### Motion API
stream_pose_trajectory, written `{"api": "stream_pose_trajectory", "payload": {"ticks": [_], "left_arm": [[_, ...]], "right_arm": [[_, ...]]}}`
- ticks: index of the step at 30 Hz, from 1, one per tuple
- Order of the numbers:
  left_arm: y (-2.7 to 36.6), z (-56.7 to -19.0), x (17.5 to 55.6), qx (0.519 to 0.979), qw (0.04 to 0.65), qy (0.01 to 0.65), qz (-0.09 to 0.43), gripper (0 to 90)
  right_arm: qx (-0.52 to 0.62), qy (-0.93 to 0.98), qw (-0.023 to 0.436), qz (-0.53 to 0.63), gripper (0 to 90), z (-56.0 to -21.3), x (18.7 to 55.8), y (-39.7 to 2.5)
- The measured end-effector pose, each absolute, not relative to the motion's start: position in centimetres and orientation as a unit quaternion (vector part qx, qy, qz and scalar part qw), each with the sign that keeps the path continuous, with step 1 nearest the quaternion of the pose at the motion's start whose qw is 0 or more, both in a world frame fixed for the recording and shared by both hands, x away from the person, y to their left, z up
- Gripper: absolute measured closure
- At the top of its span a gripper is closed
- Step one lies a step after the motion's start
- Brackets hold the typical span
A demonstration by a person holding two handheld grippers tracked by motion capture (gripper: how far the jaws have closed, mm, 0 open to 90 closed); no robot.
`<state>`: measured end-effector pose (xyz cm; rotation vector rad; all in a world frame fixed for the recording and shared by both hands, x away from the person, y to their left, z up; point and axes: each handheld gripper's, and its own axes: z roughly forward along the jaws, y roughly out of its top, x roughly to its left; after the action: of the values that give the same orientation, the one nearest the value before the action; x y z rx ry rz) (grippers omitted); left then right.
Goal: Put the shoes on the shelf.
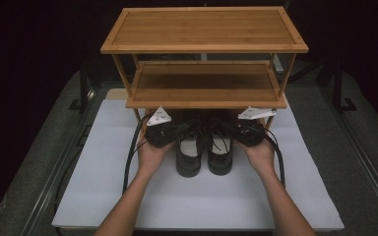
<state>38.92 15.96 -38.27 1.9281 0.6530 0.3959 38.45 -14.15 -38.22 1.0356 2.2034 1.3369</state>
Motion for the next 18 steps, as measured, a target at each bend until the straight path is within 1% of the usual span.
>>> {"api": "stream_pose_trajectory", "payload": {"ticks": [5,8,13,16,18], "left_arm": [[16.6,-38.1,39.2,0.798,0.514,0.277,0.146,83.0],[16.7,-37.9,39.3,0.8,0.51,0.279,0.145,77.3],[17.4,-37.3,39.1,0.803,0.506,0.282,0.138,61.5],[17.9,-37.0,38.6,0.812,0.497,0.277,0.127,51.7],[18.3,-37.0,38.1,0.814,0.496,0.275,0.124,44.4]], "right_arm": [[0.367,0.78,0.179,0.474,84.9,-38.1,38.5,-14.5],[0.37,0.781,0.174,0.472,81.5,-38.0,38.4,-14.8],[0.369,0.774,0.164,0.487,73.3,-37.2,37.8,-15.7],[0.366,0.775,0.165,0.487,66.4,-36.8,37.0,-16.2],[0.365,0.776,0.165,0.488,60.1,-36.6,36.3,-16.7]]}}
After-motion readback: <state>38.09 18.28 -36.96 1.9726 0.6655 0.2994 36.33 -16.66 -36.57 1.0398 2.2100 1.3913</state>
